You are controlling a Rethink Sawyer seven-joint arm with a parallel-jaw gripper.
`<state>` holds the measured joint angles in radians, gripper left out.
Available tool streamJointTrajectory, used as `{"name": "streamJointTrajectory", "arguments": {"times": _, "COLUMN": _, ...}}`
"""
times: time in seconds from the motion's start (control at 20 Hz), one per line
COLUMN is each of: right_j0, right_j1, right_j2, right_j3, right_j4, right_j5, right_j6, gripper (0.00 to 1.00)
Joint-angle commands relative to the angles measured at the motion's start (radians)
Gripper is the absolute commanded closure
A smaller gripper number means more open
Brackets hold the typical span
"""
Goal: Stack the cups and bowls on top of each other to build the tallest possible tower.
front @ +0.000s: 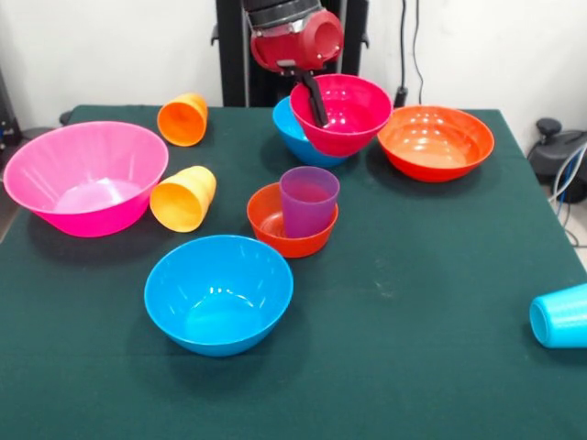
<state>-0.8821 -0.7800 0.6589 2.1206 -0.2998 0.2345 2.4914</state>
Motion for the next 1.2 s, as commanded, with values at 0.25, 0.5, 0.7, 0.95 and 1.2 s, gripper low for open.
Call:
{"name": "streamJointTrajectory", "arguments": {"times": 0.25, "right_j0": 0.086, "right_j1": 0.193, "right_j2": -0.173, "right_j3": -0.035, "right_j4": -0.201, "right_j5": -0.115, "right_j6": -0.024, "gripper": 1.00}}
{"name": "streamJointTrajectory", "arguments": {"times": 0.5, "right_j0": 0.077, "right_j1": 0.225, "right_j2": -0.210, "right_j3": -0.081, "right_j4": -0.250, "right_j5": -0.102, "right_j6": -0.041, "gripper": 1.00}}
{"name": "streamJointTrajectory", "arguments": {"times": 0.7, "right_j0": 0.049, "right_j1": 0.224, "right_j2": -0.229, "right_j3": -0.107, "right_j4": -0.293, "right_j5": -0.097, "right_j6": -0.059, "gripper": 1.00}}
{"name": "streamJointTrajectory", "arguments": {"times": 0.95, "right_j0": 0.017, "right_j1": 0.233, "right_j2": -0.218, "right_j3": -0.148, "right_j4": -0.335, "right_j5": -0.078, "right_j6": -0.085, "gripper": 1.00}}
{"name": "streamJointTrajectory", "arguments": {"times": 1.2, "right_j0": -0.013, "right_j1": 0.186, "right_j2": -0.182, "right_j3": -0.136, "right_j4": -0.335, "right_j5": -0.038, "right_j6": -0.089, "gripper": 1.00}}
